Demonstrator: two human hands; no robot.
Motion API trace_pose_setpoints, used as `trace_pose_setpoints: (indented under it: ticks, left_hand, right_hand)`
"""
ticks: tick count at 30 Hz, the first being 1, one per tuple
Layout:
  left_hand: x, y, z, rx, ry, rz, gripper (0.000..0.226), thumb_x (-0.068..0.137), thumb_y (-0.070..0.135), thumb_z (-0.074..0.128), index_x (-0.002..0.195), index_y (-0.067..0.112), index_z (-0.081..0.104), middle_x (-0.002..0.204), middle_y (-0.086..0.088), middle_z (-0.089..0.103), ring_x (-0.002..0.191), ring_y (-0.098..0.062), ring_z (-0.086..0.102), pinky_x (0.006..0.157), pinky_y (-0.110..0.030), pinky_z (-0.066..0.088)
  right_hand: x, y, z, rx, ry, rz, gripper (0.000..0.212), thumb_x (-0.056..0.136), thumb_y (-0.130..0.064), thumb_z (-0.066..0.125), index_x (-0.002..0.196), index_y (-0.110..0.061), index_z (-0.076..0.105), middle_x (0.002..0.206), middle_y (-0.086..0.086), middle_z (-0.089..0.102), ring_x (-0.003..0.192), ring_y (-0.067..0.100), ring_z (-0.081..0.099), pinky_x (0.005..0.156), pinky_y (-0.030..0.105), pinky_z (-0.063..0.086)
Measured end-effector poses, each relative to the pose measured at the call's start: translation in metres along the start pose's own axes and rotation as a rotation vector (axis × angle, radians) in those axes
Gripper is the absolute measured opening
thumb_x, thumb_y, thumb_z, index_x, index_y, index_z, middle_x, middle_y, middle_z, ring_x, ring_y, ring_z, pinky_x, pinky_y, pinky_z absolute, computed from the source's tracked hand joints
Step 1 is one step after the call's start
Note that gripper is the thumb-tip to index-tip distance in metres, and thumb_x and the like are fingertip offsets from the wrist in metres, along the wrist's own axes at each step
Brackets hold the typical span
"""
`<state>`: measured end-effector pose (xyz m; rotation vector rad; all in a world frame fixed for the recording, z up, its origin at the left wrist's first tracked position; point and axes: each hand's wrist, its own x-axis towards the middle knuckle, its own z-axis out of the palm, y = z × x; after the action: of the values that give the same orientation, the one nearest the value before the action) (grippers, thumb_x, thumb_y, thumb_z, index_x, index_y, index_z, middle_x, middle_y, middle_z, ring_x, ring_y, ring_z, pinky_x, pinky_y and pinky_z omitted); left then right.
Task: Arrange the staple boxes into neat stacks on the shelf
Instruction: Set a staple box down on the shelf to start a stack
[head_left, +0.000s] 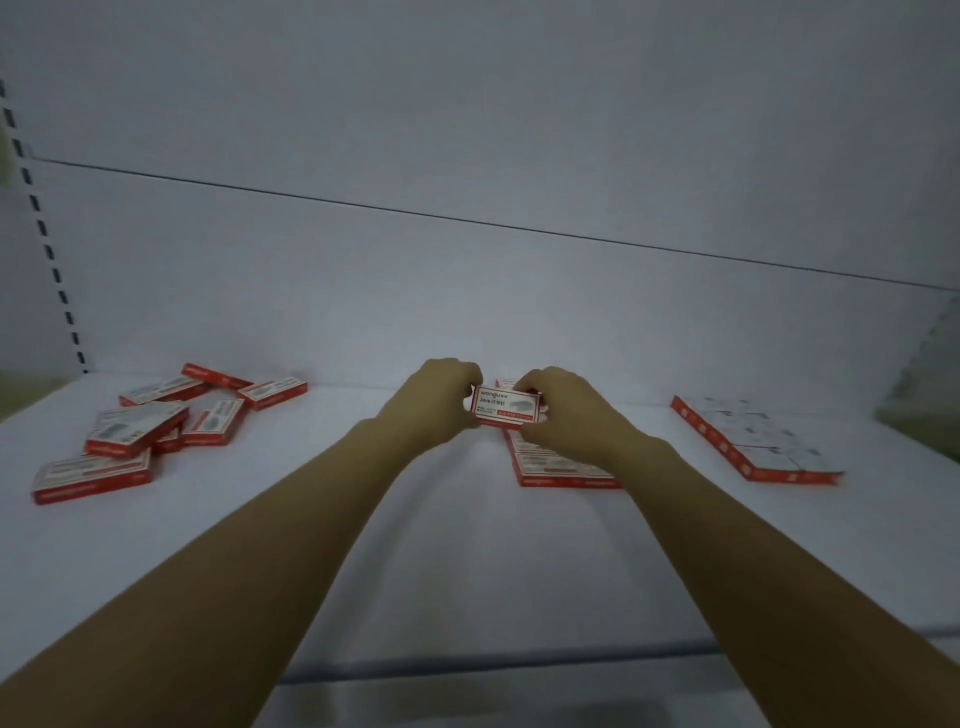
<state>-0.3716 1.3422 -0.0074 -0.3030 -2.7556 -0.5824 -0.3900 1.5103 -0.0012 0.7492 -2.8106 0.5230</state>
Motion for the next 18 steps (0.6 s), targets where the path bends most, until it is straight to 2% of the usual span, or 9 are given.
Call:
trace_pose_setpoints:
  ticks: [2, 6, 10, 12, 14, 15, 18]
  left_hand:
    - [0.003, 0.016, 0.009, -0.067, 0.066, 0.024, 0.033, 0.083, 0.025, 0.069, 0.111, 0.009, 0.061, 0.108, -0.007, 0.062, 0.088, -0.014, 0.053, 0.079, -0.023, 0.046]
    - [0.009, 0.038, 0.028, -0.162, 0.179, 0.038, 0.031, 0.084, 0.024, 0.067, 0.110, 0.010, 0.058, 0.108, -0.006, 0.061, 0.093, -0.017, 0.058, 0.082, -0.026, 0.050]
    - [0.019, 0.050, 0.044, -0.266, 0.225, -0.010, 0.034, 0.084, 0.022, 0.068, 0.115, 0.013, 0.057, 0.114, -0.004, 0.062, 0.092, -0.012, 0.057, 0.081, -0.020, 0.047]
    - [0.023, 0.053, 0.048, -0.345, 0.225, -0.062, 0.041, 0.084, 0.020, 0.068, 0.123, 0.013, 0.056, 0.118, -0.003, 0.063, 0.094, -0.012, 0.058, 0.082, -0.020, 0.046]
    - [0.027, 0.052, 0.051, -0.462, 0.191, -0.131, 0.046, 0.085, 0.017, 0.067, 0.129, 0.014, 0.054, 0.121, -0.002, 0.063, 0.095, -0.011, 0.059, 0.083, -0.021, 0.046]
    - [0.029, 0.050, 0.052, -0.548, 0.167, -0.170, 0.047, 0.085, 0.015, 0.067, 0.130, 0.014, 0.053, 0.122, -0.002, 0.063, 0.097, -0.013, 0.061, 0.084, -0.024, 0.048]
    - [0.034, 0.045, 0.055, -0.785, 0.121, -0.271, 0.042, 0.087, 0.022, 0.064, 0.126, 0.011, 0.055, 0.115, -0.003, 0.065, 0.100, -0.019, 0.063, 0.086, -0.028, 0.050]
  right_hand:
    - [-0.004, 0.020, -0.004, -0.003, 0.076, -0.014, 0.036, 0.081, -0.021, 0.069, 0.115, -0.017, 0.057, 0.111, 0.003, 0.054, 0.098, 0.015, 0.051, 0.074, 0.020, 0.042]
    - [-0.010, 0.049, -0.007, 0.047, 0.177, -0.026, 0.041, 0.082, -0.020, 0.069, 0.120, -0.016, 0.054, 0.121, 0.001, 0.045, 0.109, 0.015, 0.046, 0.086, 0.021, 0.046]
    - [-0.010, 0.068, -0.008, 0.074, 0.229, -0.052, 0.042, 0.084, -0.021, 0.067, 0.125, -0.017, 0.054, 0.121, 0.001, 0.047, 0.108, 0.014, 0.048, 0.091, 0.023, 0.047]
    - [-0.006, 0.077, -0.007, 0.119, 0.220, -0.049, 0.046, 0.085, -0.021, 0.067, 0.128, -0.017, 0.053, 0.119, -0.001, 0.051, 0.106, 0.012, 0.052, 0.088, 0.017, 0.046]
    - [-0.003, 0.085, -0.008, 0.289, 0.162, 0.028, 0.050, 0.084, -0.018, 0.068, 0.131, -0.019, 0.050, 0.115, -0.007, 0.055, 0.095, 0.003, 0.056, 0.075, 0.007, 0.043]
    - [-0.002, 0.088, -0.010, 0.416, 0.113, 0.074, 0.050, 0.084, -0.017, 0.068, 0.131, -0.020, 0.051, 0.114, -0.008, 0.057, 0.090, 0.000, 0.057, 0.070, 0.006, 0.043]
    - [0.002, 0.098, -0.007, 0.701, 0.015, 0.134, 0.040, 0.087, -0.029, 0.064, 0.125, -0.023, 0.055, 0.115, -0.006, 0.064, 0.092, 0.005, 0.063, 0.078, 0.020, 0.050]
